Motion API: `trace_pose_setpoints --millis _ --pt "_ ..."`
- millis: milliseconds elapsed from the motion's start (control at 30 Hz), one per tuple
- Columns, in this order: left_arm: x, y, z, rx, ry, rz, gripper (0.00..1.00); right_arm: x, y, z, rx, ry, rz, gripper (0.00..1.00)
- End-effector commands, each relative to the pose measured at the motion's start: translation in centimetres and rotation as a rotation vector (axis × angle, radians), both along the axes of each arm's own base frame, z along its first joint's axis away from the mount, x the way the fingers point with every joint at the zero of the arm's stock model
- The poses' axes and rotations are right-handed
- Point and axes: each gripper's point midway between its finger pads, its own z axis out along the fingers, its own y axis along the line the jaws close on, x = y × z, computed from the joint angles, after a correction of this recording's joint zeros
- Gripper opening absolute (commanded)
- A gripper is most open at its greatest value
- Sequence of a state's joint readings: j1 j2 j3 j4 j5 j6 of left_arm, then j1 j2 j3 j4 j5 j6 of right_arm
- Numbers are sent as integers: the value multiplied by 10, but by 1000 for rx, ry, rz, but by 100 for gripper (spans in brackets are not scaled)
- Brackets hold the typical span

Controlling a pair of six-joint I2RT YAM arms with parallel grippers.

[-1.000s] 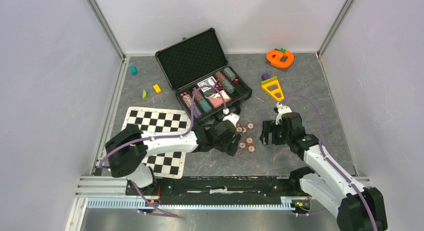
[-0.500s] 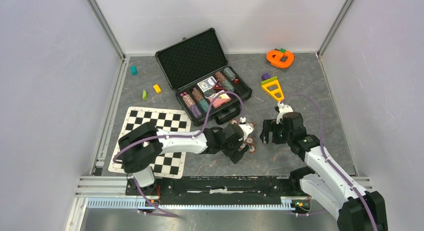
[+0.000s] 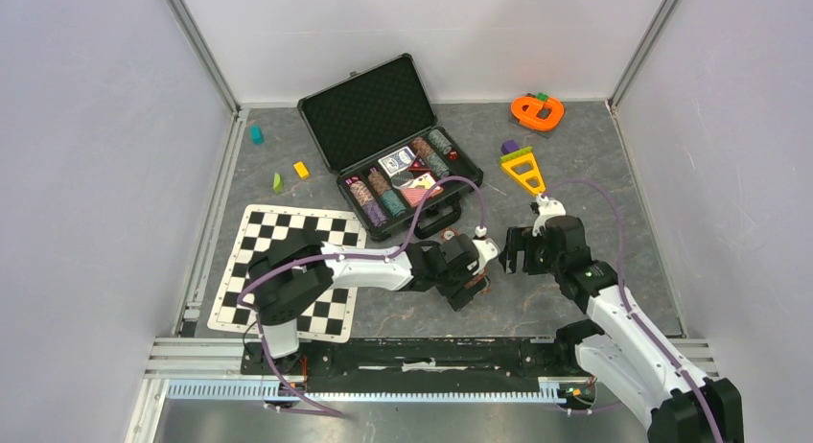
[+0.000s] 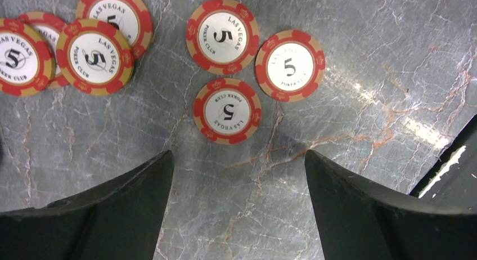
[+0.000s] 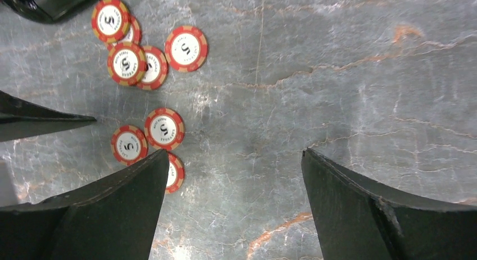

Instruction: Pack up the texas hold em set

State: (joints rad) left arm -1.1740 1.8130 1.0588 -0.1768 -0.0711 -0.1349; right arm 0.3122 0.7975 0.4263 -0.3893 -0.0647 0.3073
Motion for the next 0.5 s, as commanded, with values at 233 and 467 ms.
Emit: trace_pose_setpoints --millis 233,467 --pt "5 -23 3 -20 -35 -87 91 20 -11 34 18 -155 -114 93" --pt "5 -23 -4 10 -23 -98 87 22 -21 40 0 -180 -172 94"
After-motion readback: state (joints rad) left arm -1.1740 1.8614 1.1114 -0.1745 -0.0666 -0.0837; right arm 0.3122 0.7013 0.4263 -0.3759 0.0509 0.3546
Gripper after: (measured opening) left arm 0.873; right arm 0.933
